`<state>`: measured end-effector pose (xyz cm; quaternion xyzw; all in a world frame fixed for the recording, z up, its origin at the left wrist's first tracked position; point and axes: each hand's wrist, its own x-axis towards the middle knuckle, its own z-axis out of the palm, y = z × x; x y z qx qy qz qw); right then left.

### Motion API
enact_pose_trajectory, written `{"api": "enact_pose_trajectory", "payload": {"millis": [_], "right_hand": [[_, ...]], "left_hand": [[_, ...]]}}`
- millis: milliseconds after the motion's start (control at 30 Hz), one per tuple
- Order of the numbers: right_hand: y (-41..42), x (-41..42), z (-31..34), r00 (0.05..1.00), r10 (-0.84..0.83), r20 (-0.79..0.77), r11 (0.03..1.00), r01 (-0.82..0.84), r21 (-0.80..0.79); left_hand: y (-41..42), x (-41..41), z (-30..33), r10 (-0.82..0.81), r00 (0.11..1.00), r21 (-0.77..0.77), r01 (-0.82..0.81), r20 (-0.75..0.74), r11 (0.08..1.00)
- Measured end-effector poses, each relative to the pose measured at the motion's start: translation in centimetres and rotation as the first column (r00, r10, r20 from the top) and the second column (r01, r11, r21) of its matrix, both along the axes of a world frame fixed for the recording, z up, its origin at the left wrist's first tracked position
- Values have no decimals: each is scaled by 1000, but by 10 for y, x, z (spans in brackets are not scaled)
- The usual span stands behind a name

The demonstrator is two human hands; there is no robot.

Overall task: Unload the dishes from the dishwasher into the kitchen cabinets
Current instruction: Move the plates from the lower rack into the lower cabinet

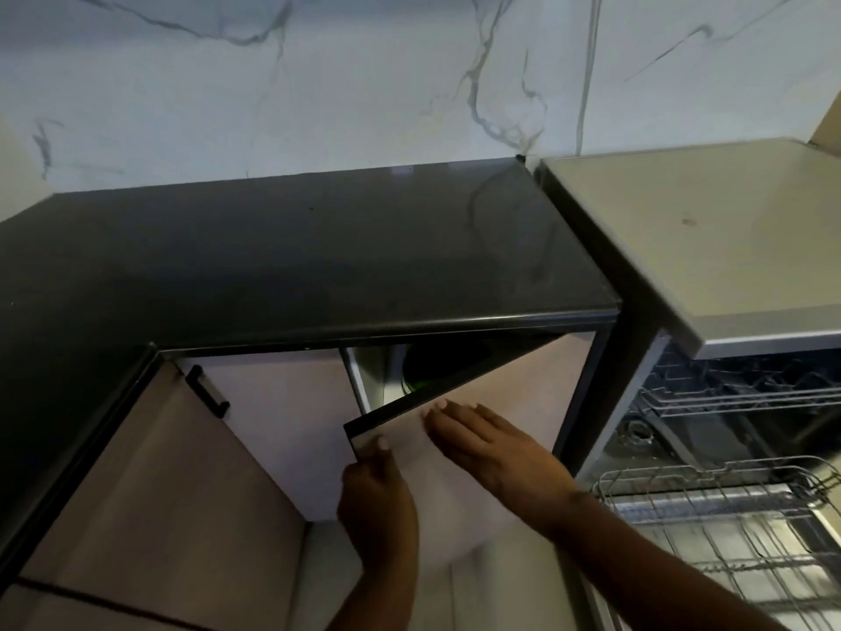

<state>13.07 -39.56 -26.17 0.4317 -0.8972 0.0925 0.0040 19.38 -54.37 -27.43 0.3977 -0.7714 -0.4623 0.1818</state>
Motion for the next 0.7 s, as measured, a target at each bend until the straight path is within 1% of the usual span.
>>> {"api": "enact_pose_trajectory", "payload": {"millis": [67, 133, 233, 267, 300, 367, 467, 567, 700], "right_hand": [[4, -21, -3, 982, 116, -152, 984, -93, 150], [7, -36, 0, 951, 178, -251, 951, -100, 293], [5, -66, -6, 856, 280, -434, 929, -129, 346], [2, -75, -11, 827, 295, -479, 929, -131, 346], [-1, -83, -15, 806, 297, -512, 931, -126, 343], [-10, -94, -24, 797, 262, -544, 938, -79, 337], [-22, -105, -39, 778, 218, -589, 943, -14, 332], [-27, -116, -41, 748, 222, -625, 937, 14, 350], [-29, -128, -44, 732, 248, -635, 923, 20, 383]], "left_hand": [[3, -6, -6, -61, 996, -56, 57, -62, 997], [-4, -11, -12, -139, 986, -162, 122, -98, 979], [-26, -30, -26, -231, 971, -298, 203, -61, 933], [-34, -38, -32, -246, 968, -330, 216, -52, 919], [-42, -46, -36, -266, 963, -329, 238, -45, 914], [-57, -61, -39, -327, 943, -310, 294, -59, 904], [-74, -80, -37, -385, 921, -325, 346, -63, 880], [-83, -96, -33, -435, 900, -325, 406, -18, 854], [-93, -119, -27, -473, 879, -257, 472, 60, 844]]}}
